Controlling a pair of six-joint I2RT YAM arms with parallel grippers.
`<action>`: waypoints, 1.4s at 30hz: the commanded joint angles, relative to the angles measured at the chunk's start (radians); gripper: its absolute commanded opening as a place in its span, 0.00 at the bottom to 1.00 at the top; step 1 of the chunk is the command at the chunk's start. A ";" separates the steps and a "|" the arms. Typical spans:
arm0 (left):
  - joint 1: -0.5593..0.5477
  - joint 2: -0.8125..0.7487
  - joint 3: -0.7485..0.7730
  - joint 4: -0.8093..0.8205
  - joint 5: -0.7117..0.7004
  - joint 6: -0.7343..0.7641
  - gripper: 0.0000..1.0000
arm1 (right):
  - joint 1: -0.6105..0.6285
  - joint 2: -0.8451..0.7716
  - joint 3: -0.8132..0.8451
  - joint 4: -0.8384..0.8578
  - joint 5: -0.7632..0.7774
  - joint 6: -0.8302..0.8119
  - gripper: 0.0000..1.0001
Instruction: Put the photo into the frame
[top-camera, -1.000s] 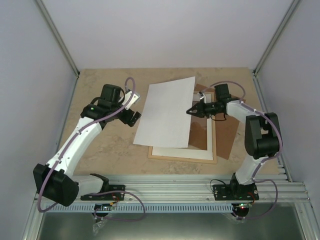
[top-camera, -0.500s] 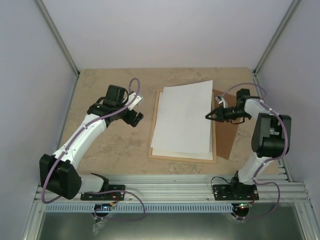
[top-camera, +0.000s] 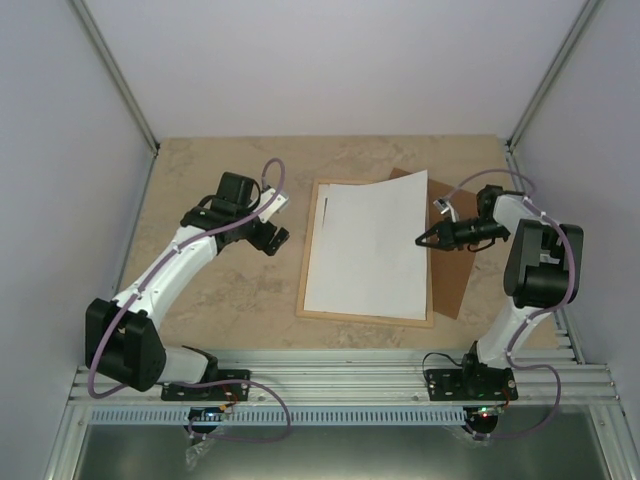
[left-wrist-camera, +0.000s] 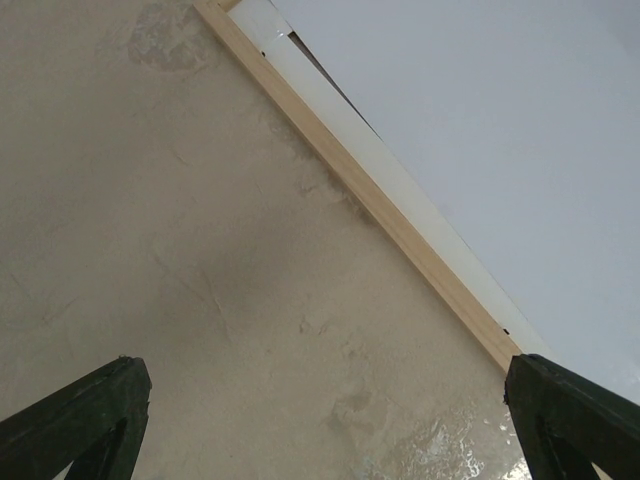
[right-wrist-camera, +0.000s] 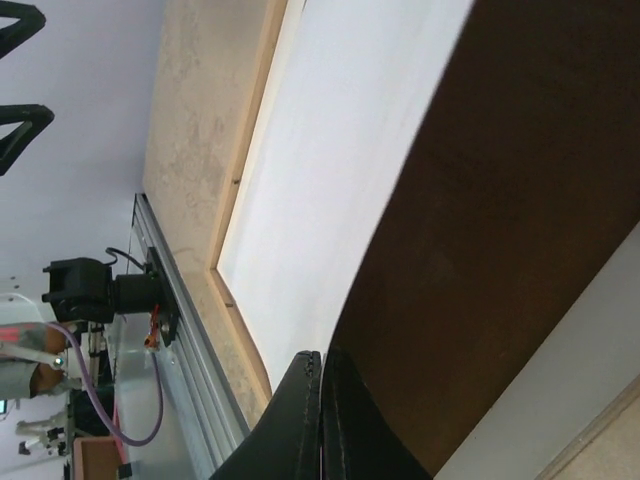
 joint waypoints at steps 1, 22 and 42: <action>0.003 0.001 -0.014 0.025 0.018 0.013 0.99 | 0.012 -0.009 0.026 -0.044 -0.050 -0.090 0.00; 0.003 0.014 -0.014 0.023 0.011 -0.013 0.99 | 0.051 -0.105 -0.034 0.027 -0.161 -0.273 0.01; 0.003 0.024 -0.014 0.019 -0.006 -0.008 0.99 | 0.019 0.080 -0.059 0.112 -0.094 -0.044 0.01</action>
